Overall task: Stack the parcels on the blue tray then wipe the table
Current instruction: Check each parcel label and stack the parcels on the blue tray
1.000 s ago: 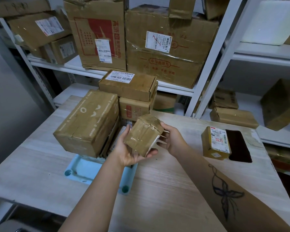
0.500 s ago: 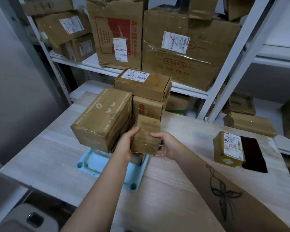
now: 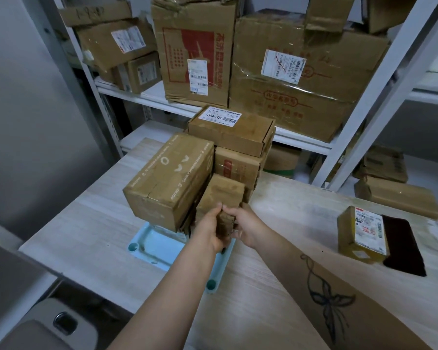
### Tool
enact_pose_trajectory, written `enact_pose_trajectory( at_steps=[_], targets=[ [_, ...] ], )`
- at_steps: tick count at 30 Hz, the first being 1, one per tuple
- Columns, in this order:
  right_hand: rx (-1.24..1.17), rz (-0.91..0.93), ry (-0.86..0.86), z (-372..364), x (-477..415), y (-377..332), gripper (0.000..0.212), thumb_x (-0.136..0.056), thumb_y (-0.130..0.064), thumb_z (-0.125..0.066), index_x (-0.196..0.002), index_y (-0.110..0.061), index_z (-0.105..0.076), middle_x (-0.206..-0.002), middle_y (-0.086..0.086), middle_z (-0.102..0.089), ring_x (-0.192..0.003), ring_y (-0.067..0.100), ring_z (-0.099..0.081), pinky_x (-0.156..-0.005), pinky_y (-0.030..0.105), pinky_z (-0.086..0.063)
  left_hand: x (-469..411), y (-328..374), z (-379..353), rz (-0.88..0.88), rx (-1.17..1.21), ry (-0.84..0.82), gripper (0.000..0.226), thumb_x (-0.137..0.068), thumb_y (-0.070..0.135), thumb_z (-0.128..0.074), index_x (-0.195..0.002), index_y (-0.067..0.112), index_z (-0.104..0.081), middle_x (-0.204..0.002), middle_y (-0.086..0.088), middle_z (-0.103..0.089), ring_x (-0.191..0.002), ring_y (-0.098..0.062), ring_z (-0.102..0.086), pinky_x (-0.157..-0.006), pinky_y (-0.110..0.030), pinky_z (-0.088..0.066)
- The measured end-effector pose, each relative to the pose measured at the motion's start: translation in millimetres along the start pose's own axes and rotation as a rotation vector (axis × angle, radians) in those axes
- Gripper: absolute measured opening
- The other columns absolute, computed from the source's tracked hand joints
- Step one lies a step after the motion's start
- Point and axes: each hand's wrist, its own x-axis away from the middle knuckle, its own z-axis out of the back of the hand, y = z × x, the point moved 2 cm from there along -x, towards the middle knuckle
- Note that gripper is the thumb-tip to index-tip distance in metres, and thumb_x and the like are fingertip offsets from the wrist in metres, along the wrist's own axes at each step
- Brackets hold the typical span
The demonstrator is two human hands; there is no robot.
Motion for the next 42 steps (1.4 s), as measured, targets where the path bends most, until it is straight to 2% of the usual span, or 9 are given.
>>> enact_pose_trajectory(
  at_steps=[3,7,13,16,19,23,29,33,42],
  targets=[
    [-0.025,-0.021,-0.002,-3,2,-1,0.053,-0.088,-0.013,-0.061,-0.137,-0.018,-0.043,-0.127,0.013,-0.06,-0.114,0.031,-0.059,-0.079,0.043,-0.056,0,1,-3,-0.027,0.021,0.038,0.052,-0.098,0.042,-0.04,-0.129,0.001,-0.05,-0.119,-0.018,-0.058,-0.11,-0.03,-0.056,-0.091,-0.038,-0.042],
    [-0.038,-0.027,-0.004,-4,7,-1,0.054,-0.09,-0.004,-0.056,-0.139,-0.018,-0.039,-0.131,0.013,-0.057,-0.111,0.03,-0.058,-0.062,0.033,-0.053,-10,1,1,-0.014,0.0,0.118,0.054,-0.098,0.05,-0.033,-0.107,0.003,-0.057,-0.088,-0.013,-0.059,-0.072,-0.026,-0.054,-0.066,-0.035,-0.043],
    [0.044,-0.013,-0.01,-2,12,-2,0.056,-0.091,-0.008,-0.059,-0.141,-0.019,-0.035,-0.131,0.01,-0.058,-0.102,0.024,-0.058,-0.058,0.031,-0.047,-8,1,3,0.012,-0.067,0.157,0.036,-0.098,0.036,-0.038,-0.087,0.006,-0.055,-0.085,-0.013,-0.059,-0.073,-0.024,-0.054,-0.059,-0.03,-0.04],
    [0.094,-0.004,0.005,-2,11,-2,0.058,-0.091,-0.012,-0.06,-0.142,-0.022,-0.034,-0.132,0.007,-0.056,-0.108,0.023,-0.055,-0.072,0.034,-0.049,-14,4,7,-0.122,-0.019,0.306,0.04,-0.09,0.021,-0.053,-0.125,0.003,-0.049,-0.122,-0.012,-0.058,-0.097,-0.026,-0.058,-0.06,-0.03,-0.045],
    [0.128,-0.018,0.025,1,13,-4,0.062,-0.09,-0.017,-0.061,-0.144,-0.022,-0.03,-0.138,0.006,-0.05,-0.125,0.027,-0.047,-0.101,0.046,-0.041,-6,10,11,-0.197,0.113,0.511,0.053,-0.089,0.012,-0.055,-0.135,0.0,-0.033,-0.133,-0.012,-0.048,-0.117,-0.029,-0.051,-0.087,-0.035,-0.045],
    [0.106,-0.005,0.036,6,22,-12,0.062,-0.094,-0.018,-0.057,-0.147,-0.017,-0.024,-0.143,0.009,-0.044,-0.131,0.029,-0.041,-0.101,0.043,-0.038,3,14,1,-0.305,0.121,0.449,0.041,-0.09,0.005,-0.044,-0.131,0.0,-0.043,-0.131,-0.016,-0.052,-0.115,-0.03,-0.054,-0.087,-0.032,-0.042],
    [0.141,0.017,0.106,20,28,-20,0.058,-0.094,-0.022,-0.055,-0.146,-0.015,-0.03,-0.137,0.009,-0.048,-0.127,0.028,-0.046,-0.1,0.042,-0.042,15,6,-27,-0.516,-0.011,0.178,0.015,-0.088,-0.001,-0.043,-0.08,0.01,-0.051,-0.062,-0.003,-0.043,-0.053,-0.01,-0.04,-0.051,-0.02,-0.034],
    [0.128,0.056,0.144,43,41,-30,0.047,-0.096,-0.021,-0.051,-0.14,-0.01,-0.038,-0.115,0.007,-0.05,-0.12,0.028,-0.05,-0.103,0.041,-0.039,14,-1,-48,-0.501,-0.034,0.109,0.02,-0.087,-0.001,-0.044,-0.072,0.012,-0.048,-0.058,-0.003,-0.039,-0.05,-0.011,-0.037,-0.049,-0.022,-0.029],
    [0.034,0.032,0.308,120,55,-30,0.05,-0.095,-0.026,-0.053,-0.141,-0.01,-0.04,-0.133,0.01,-0.051,-0.109,0.023,-0.054,-0.097,0.038,-0.043,-4,-51,-99,-0.281,-0.135,0.023,0.021,-0.09,0.009,-0.047,-0.069,0.013,-0.05,-0.063,0.001,-0.047,-0.053,-0.01,-0.043,-0.054,-0.022,-0.034]
  ],
)
